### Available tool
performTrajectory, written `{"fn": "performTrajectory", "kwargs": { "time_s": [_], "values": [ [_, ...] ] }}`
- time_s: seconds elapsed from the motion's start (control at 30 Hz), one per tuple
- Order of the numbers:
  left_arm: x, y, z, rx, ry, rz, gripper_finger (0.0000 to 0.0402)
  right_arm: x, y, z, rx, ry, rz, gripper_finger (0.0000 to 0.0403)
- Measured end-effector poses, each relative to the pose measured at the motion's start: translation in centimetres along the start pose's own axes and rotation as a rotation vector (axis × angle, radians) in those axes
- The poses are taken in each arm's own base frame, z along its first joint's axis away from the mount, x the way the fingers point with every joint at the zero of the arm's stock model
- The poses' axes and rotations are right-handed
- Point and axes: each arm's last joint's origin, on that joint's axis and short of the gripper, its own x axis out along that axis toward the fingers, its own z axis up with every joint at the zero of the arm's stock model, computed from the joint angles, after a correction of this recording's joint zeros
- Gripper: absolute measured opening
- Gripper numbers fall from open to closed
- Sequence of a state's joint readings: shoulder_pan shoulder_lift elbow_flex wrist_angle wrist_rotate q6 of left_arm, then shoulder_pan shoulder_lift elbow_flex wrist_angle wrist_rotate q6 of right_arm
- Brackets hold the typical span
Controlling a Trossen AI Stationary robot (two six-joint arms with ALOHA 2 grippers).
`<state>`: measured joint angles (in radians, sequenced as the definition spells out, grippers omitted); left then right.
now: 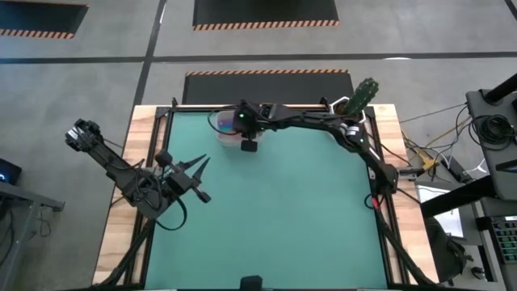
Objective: Nest measuring cups in basket
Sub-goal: Put the stacked measuring cups into the white bin
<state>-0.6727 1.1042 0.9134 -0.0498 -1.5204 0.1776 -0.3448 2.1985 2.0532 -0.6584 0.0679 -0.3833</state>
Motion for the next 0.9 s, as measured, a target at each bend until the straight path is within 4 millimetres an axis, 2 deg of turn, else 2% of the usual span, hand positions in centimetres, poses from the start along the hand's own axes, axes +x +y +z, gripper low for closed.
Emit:
{"fn": "performTrajectory", "kwargs": {
  "time_s": [0.23, 0.7, 0.9],
  "values": [
    [0.0, 0.0, 0.0, 0.005, 0.000, 0.000, 0.0039, 1.5, -0.1, -0.6, 0.022, 0.045, 0.056, 0.0063],
    [0.0, 0.0, 0.0, 0.006, 0.000, 0.000, 0.0039, 2.1, -0.5, -1.3, 0.043, 0.070, 0.057, 0.0064],
    [0.0, 0.0, 0.0, 0.006, 0.000, 0.000, 0.0039, 2.3, -0.4, -1.3, 0.049, 0.060, 0.053, 0.0094]
  ]
}}
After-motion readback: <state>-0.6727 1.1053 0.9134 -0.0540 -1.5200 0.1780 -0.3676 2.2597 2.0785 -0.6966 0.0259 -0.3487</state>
